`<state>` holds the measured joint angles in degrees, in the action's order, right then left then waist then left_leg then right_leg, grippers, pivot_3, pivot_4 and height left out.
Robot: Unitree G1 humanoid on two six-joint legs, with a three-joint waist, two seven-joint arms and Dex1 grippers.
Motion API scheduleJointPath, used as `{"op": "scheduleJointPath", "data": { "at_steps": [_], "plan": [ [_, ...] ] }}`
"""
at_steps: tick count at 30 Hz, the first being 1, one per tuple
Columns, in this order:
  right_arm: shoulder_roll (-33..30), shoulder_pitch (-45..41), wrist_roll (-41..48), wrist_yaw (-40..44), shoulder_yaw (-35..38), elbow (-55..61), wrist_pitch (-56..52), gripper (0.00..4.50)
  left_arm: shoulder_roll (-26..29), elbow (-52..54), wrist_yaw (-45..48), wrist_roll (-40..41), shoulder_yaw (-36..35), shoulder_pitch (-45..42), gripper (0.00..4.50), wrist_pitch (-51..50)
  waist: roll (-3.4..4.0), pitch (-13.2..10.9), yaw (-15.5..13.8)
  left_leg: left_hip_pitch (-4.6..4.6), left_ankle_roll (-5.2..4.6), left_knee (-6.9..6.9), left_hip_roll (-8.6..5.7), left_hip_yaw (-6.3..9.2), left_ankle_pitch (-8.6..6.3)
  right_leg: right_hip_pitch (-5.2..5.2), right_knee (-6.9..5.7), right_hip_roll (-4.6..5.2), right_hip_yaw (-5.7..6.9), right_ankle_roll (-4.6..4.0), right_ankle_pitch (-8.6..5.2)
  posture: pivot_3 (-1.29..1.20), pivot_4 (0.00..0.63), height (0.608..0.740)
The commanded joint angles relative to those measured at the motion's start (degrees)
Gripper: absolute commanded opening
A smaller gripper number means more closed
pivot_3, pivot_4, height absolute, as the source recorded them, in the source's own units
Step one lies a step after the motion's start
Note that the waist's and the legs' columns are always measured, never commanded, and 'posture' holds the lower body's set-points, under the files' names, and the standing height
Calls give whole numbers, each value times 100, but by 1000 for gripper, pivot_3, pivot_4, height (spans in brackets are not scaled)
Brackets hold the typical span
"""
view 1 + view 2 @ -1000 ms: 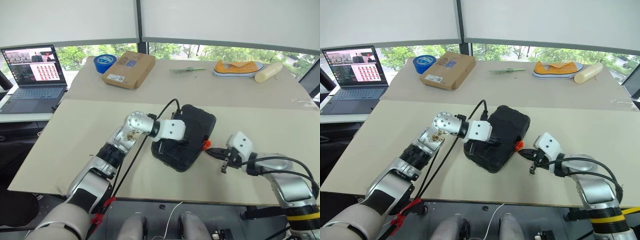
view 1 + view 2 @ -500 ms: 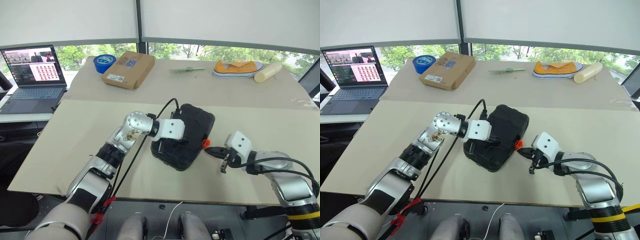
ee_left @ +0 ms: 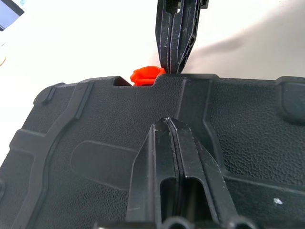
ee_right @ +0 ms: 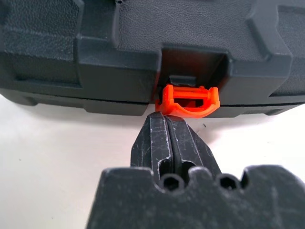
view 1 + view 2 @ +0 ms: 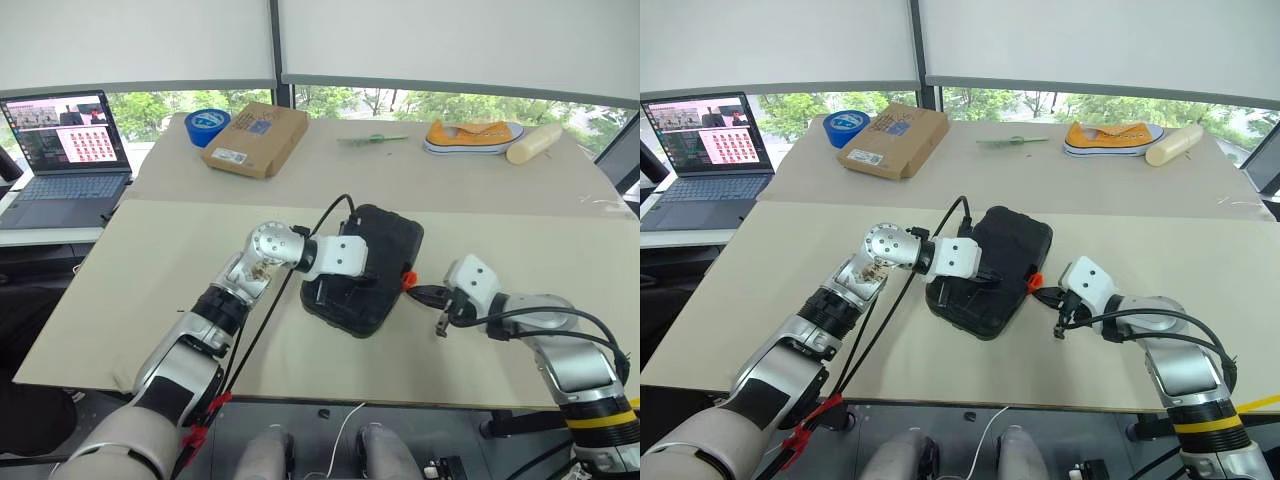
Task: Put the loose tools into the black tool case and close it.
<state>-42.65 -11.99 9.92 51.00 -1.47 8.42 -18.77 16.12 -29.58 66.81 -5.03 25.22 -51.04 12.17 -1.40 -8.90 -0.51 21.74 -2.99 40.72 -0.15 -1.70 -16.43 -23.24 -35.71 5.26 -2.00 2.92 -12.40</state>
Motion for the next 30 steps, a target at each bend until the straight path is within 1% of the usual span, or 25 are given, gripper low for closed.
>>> {"op": "scheduleJointPath", "data": {
  "at_steps": [1,4,8,13,20,23,26,28,30],
  "plan": [
    [-283,121,-36,68,264,-78,94,0,56,-331,15,-316,226,160,55,-37,0,0,-12,1,0,0,0,0,0,0,2,0,1,0,0,0,150,735],
    [-302,70,-129,-72,263,-288,176,0,53,-348,4,-320,221,154,55,-24,0,0,-8,0,-1,0,1,0,-1,2,4,0,1,0,0,0,150,735],
    [-91,-212,-160,-315,231,-495,157,0,32,-379,-8,-325,220,139,55,-13,0,0,-4,-1,-1,0,1,0,-1,1,4,0,0,0,0,0,150,735],
    [248,-498,40,-378,153,-143,-111,0,23,-419,-14,-336,225,118,55,6,0,0,-16,0,-1,0,1,1,-1,1,3,-1,1,0,0,0,150,735],
    [543,-796,589,-417,277,619,-1082,0,16,-485,-24,-344,218,93,55,18,3,2,44,-2,-1,-2,6,3,-1,1,1,-4,0,-2,1,0,150,735],
    [584,-847,678,-455,310,744,-1238,0,-1,-534,-34,-350,209,74,55,31,5,3,40,-3,-1,-2,6,5,-1,1,0,-3,2,-1,1,0,150,735],
    [564,-812,628,-514,290,695,-1207,0,-33,-574,-59,-359,202,68,55,44,5,3,-41,3,-1,-2,1,14,-1,3,5,0,12,0,0,0,150,735],
    [413,-688,515,-479,274,660,-1078,0,-29,-554,-83,-330,162,83,55,0,6,4,-39,10,-1,0,-2,13,0,3,11,4,12,1,0,0,150,735],
    [192,-490,614,-316,487,711,-1066,0,98,-411,-57,-187,-11,152,55,-245,6,3,-42,10,-1,0,-3,13,-1,3,12,6,11,1,0,0,150,735]
  ]
}}
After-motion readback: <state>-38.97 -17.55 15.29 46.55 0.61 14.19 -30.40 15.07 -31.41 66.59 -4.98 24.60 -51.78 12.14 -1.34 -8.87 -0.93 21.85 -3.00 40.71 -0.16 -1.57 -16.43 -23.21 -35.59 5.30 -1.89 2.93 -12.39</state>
